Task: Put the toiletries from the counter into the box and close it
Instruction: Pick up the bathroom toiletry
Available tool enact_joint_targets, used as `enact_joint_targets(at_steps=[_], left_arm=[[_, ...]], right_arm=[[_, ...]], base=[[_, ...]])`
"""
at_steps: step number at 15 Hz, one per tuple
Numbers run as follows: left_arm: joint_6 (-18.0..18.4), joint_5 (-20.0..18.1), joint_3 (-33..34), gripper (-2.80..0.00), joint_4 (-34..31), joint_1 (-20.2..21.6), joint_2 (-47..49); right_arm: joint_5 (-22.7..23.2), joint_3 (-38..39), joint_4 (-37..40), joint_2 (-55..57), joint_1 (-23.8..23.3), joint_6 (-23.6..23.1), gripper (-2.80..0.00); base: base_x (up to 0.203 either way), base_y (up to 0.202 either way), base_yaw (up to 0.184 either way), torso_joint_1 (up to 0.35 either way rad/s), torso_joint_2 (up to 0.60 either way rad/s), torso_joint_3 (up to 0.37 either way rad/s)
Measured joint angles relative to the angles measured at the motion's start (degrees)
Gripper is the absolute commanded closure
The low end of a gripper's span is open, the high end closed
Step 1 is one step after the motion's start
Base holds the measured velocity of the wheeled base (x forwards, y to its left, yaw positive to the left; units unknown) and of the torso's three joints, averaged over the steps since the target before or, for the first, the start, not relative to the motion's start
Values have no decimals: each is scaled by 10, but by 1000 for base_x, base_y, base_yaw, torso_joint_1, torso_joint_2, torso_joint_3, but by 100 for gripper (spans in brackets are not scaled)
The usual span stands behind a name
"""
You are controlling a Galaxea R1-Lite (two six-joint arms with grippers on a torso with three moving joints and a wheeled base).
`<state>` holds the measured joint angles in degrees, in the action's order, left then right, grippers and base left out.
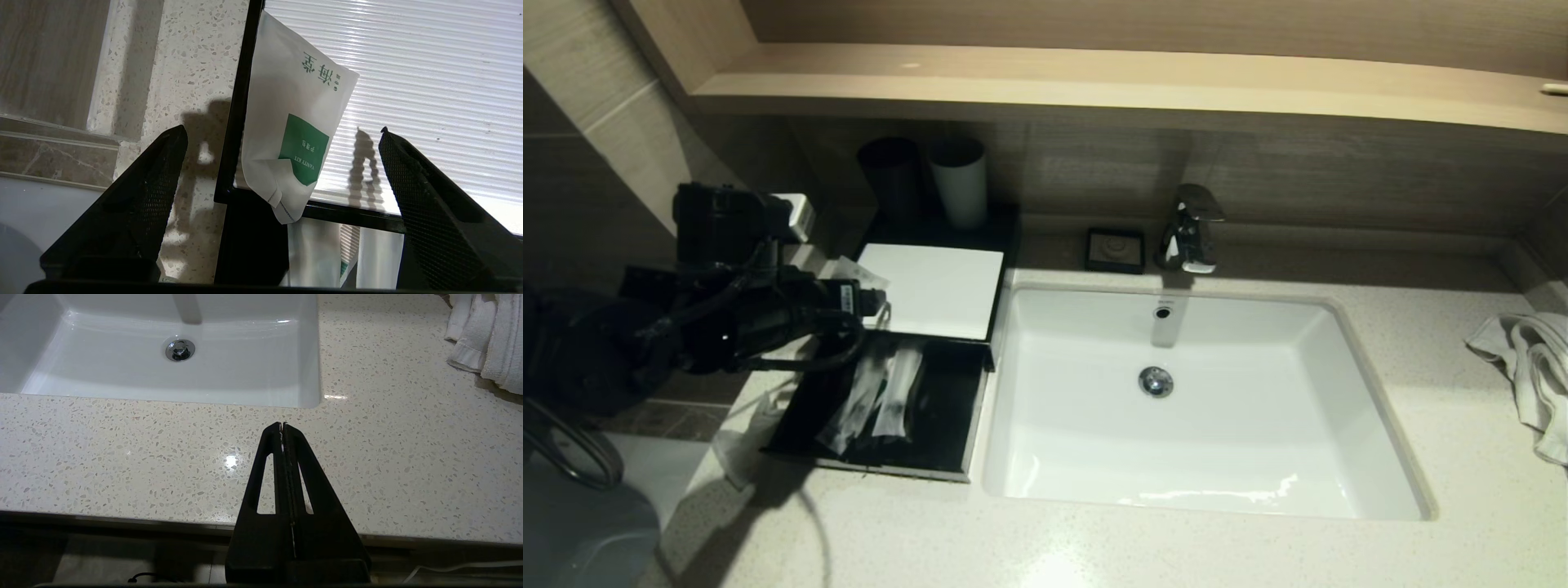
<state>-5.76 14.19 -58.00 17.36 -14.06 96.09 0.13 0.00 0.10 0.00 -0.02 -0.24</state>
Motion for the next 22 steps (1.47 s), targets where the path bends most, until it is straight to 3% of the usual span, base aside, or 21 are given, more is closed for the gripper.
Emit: enact_joint_targets(at_steps=[9,14,22], left_arm=[[-21,-1,-3,-280,1,1,7],[-30,0,6,-280,66,1,16],[-31,-1,9,-280,66,0,18]], right_arm=[[0,0,0,0,0,0,0],[0,0,0,0,0,0,0],[0,0,0,0,0,0,0]], base=[[0,0,0,0,0,0],[0,0,0,0,0,0],[0,0,0,0,0,0]])
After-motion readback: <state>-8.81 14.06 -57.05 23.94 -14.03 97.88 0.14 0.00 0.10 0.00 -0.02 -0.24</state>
